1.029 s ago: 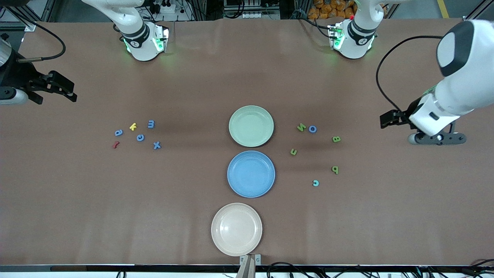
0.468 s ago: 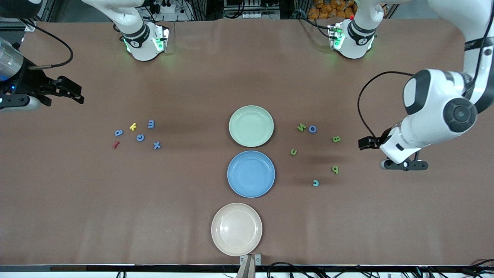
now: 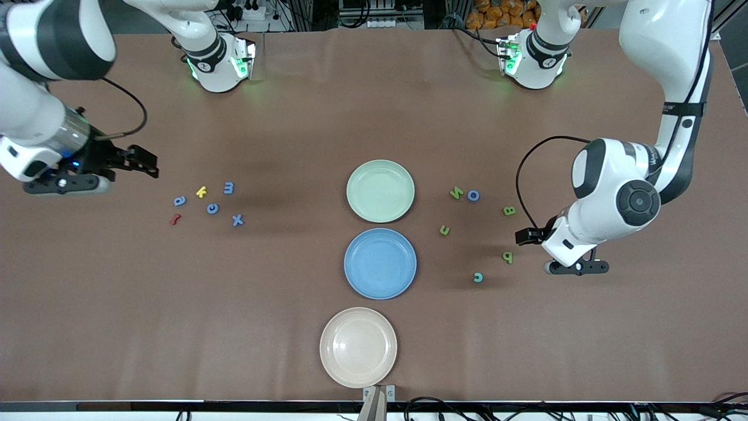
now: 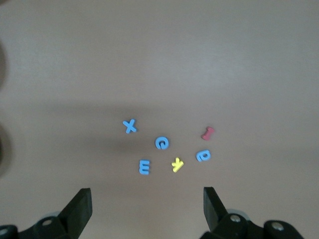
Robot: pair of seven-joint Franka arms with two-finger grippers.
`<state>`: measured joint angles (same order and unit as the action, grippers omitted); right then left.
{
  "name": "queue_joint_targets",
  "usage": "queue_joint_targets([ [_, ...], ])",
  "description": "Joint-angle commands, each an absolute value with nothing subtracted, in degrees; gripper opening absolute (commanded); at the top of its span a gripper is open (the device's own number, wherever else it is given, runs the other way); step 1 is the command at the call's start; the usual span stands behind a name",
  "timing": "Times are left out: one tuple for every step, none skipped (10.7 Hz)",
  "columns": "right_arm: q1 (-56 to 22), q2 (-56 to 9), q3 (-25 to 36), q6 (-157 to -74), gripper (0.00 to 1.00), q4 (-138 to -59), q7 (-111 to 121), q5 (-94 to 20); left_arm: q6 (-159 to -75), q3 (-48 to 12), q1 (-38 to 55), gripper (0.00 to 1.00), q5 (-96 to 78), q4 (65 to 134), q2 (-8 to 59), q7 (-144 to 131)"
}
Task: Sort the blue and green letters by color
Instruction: 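Grasp the blue x with the right gripper while the left gripper lowers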
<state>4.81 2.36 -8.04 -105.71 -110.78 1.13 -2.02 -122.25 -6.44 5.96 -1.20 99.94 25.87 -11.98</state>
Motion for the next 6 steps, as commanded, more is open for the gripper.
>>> queue_joint_targets([
  [5.1, 0.5, -13.3, -119.9, 0.95, -122.2, 1.7, -3.2, -125.8, -6.4, 7.4, 1.00, 0.4, 99.1, 28.7, -16.4],
  [5.5, -2.1, -15.0, -124.9, 0.91, -124.5, 1.4, -3.2, -126.7, -6.4, 7.7, 1.00, 0.4, 99.1, 29.8, -16.6],
  [5.4, -5.3, -15.6, -128.0, 0.86, -125.0, 1.1, -3.2, -127.3, -6.4, 8.1, 1.00, 0.4, 99.1, 30.3, -17.0],
  [5.2, -8.0, -15.6, -130.3, 0.83, -125.0, 1.1, -3.1, -127.6, -6.4, 8.2, 1.00, 0.4, 99.1, 30.7, -17.7],
  [5.0, -10.1, -15.7, -134.3, 0.78, -126.1, 1.0, -3.1, -128.7, -6.3, 8.2, 1.00, 0.4, 99.1, 31.4, -18.0],
  [4.8, -11.3, -15.7, -138.6, 0.74, -128.0, -0.8, -3.1, -129.5, -6.3, 8.4, 1.00, 0.5, 99.1, 32.2, -18.7],
])
